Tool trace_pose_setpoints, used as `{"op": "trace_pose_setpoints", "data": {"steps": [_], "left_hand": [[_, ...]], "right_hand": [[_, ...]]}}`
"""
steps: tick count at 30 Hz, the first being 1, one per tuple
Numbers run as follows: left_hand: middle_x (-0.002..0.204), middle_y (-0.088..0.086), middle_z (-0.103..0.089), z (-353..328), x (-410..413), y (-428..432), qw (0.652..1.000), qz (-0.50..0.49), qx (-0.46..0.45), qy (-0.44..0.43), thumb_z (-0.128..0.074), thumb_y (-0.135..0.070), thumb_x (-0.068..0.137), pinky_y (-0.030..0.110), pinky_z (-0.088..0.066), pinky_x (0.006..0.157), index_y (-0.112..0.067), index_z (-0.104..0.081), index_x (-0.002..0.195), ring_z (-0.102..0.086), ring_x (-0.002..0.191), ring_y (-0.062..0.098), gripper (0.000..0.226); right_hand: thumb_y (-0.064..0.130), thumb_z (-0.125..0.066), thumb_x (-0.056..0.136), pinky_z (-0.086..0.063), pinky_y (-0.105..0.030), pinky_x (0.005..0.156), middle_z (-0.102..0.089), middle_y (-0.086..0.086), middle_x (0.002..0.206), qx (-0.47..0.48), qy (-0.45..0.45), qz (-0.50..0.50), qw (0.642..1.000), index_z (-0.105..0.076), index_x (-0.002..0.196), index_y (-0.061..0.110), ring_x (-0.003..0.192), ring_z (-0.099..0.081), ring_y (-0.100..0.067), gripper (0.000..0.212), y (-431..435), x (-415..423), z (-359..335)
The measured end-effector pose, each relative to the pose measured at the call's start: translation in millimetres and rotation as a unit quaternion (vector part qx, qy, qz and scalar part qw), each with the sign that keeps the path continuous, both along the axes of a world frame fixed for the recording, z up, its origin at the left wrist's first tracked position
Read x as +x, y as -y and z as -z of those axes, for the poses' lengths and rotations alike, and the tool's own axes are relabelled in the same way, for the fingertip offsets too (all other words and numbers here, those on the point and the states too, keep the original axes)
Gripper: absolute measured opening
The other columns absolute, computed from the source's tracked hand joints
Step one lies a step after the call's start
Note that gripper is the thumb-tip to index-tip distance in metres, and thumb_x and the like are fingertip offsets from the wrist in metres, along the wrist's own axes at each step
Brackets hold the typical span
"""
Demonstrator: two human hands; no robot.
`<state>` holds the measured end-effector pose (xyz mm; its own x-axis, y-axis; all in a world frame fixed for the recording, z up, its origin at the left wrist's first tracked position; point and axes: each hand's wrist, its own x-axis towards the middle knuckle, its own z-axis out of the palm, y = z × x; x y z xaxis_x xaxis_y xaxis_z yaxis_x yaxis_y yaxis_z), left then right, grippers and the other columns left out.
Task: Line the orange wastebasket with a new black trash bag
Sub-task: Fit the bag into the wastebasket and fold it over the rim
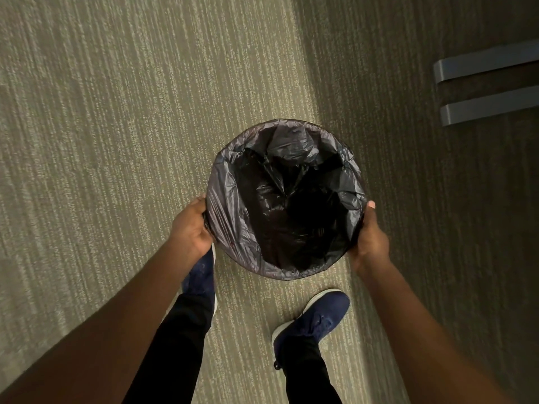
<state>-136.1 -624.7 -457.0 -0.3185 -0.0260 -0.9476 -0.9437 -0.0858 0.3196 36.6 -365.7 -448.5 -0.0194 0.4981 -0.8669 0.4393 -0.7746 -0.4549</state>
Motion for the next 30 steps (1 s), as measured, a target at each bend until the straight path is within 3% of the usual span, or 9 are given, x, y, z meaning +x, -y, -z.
{"op": "trace_pose_setpoints", "data": {"steps": [4, 9, 14, 17, 20, 22, 25, 28, 30], "left_hand": [[0.093, 0.016, -0.080, 11, -2, -4, 0.997, 0.017, -0.040, 0.056, -0.057, -0.009, 0.097, 0.043, -0.062, 0.058, -0.003, -0.076, 0.094, -0.078, 0.080, 0.031, 0.019], [0.102, 0.019, -0.075, 14, -5, -5, 0.991, 0.076, -0.064, 0.093, -0.055, -0.001, 0.096, 0.039, -0.061, 0.059, 0.001, -0.073, 0.096, -0.074, 0.079, 0.031, 0.019], [0.077, 0.005, -0.078, -4, -13, -7, 0.995, 0.025, -0.095, 0.009, -0.064, -0.019, 0.096, 0.028, -0.056, 0.048, -0.012, -0.074, 0.077, -0.074, 0.063, 0.020, 0.022], [0.087, -0.001, -0.081, -23, -22, -10, 0.994, 0.067, -0.071, -0.040, -0.065, -0.053, 0.091, 0.032, -0.058, 0.066, -0.019, -0.078, 0.088, -0.078, 0.078, 0.019, 0.036], [0.113, 0.005, -0.078, -38, -33, -16, 0.985, 0.148, -0.069, -0.055, -0.075, -0.063, 0.075, 0.044, -0.056, 0.088, -0.018, -0.073, 0.106, -0.072, 0.102, 0.025, 0.055], [0.120, 0.012, -0.074, -42, -38, -19, 0.976, 0.193, -0.072, -0.070, -0.084, -0.048, 0.074, 0.043, -0.059, 0.086, -0.012, -0.067, 0.113, -0.073, 0.104, 0.027, 0.055], [0.103, 0.015, -0.078, -41, -43, -22, 0.978, 0.182, -0.028, -0.094, -0.078, -0.008, 0.083, 0.029, -0.061, 0.060, -0.010, -0.068, 0.108, -0.078, 0.077, 0.020, 0.027], [0.095, 0.011, -0.078, -42, -44, -25, 0.975, 0.192, 0.004, -0.108, -0.071, 0.003, 0.084, 0.030, -0.061, 0.063, -0.013, -0.068, 0.104, -0.077, 0.077, 0.020, 0.026], [0.091, 0.007, -0.079, -40, -41, -29, 0.973, 0.201, 0.013, -0.117, -0.070, 0.005, 0.084, 0.031, -0.062, 0.065, -0.016, -0.069, 0.102, -0.076, 0.078, 0.020, 0.028]], "right_hand": [[0.061, -0.064, 0.087, -0.056, -0.021, 0.049, -0.080, 0.009, 0.076, 0.021, 0.011, 0.063, 0.998, -0.073, 0.089, 0.017, 0.066, -0.076, -0.009, 0.045, 14, -1, 9], [0.059, -0.061, 0.089, -0.054, -0.021, 0.041, -0.077, 0.012, 0.067, 0.014, 0.036, 0.105, 0.994, -0.071, 0.086, 0.021, 0.055, -0.073, -0.007, 0.039, 20, 1, 13], [0.053, -0.065, 0.089, -0.062, -0.034, 0.064, -0.081, 0.004, 0.083, -0.015, 0.023, 0.123, 0.992, -0.074, 0.097, 0.017, 0.076, -0.078, -0.019, 0.038, 22, -4, 19], [0.050, -0.067, 0.087, -0.062, -0.046, 0.081, -0.081, -0.001, 0.098, -0.031, -0.009, 0.137, 0.990, -0.077, 0.109, 0.017, 0.091, -0.077, -0.025, 0.041, 28, -11, 18], [0.053, -0.065, 0.086, -0.061, -0.046, 0.086, -0.080, 0.000, 0.103, -0.043, -0.032, 0.155, 0.986, -0.079, 0.108, 0.019, 0.094, -0.077, -0.025, 0.043, 33, -18, 16], [0.053, -0.065, 0.087, -0.062, -0.041, 0.081, -0.081, 0.002, 0.096, -0.035, -0.015, 0.164, 0.986, -0.079, 0.103, 0.018, 0.094, -0.076, -0.024, 0.040, 35, -21, 13], [0.048, -0.057, 0.095, -0.056, -0.029, 0.063, -0.079, 0.005, 0.079, -0.001, 0.062, 0.107, 0.992, -0.070, 0.084, 0.018, 0.083, -0.073, -0.020, 0.034, 25, -26, 2], [0.044, -0.053, 0.099, -0.053, -0.041, 0.082, -0.070, -0.010, 0.105, 0.195, 0.174, -0.094, 0.961, -0.063, 0.092, 0.013, 0.096, -0.063, -0.025, 0.033, 7, -26, -13], [0.041, -0.054, 0.098, -0.049, -0.039, 0.088, -0.063, -0.007, 0.111, 0.433, 0.151, -0.244, 0.855, -0.061, 0.109, 0.017, 0.104, -0.059, -0.024, 0.027, 1, -30, -31]]}}
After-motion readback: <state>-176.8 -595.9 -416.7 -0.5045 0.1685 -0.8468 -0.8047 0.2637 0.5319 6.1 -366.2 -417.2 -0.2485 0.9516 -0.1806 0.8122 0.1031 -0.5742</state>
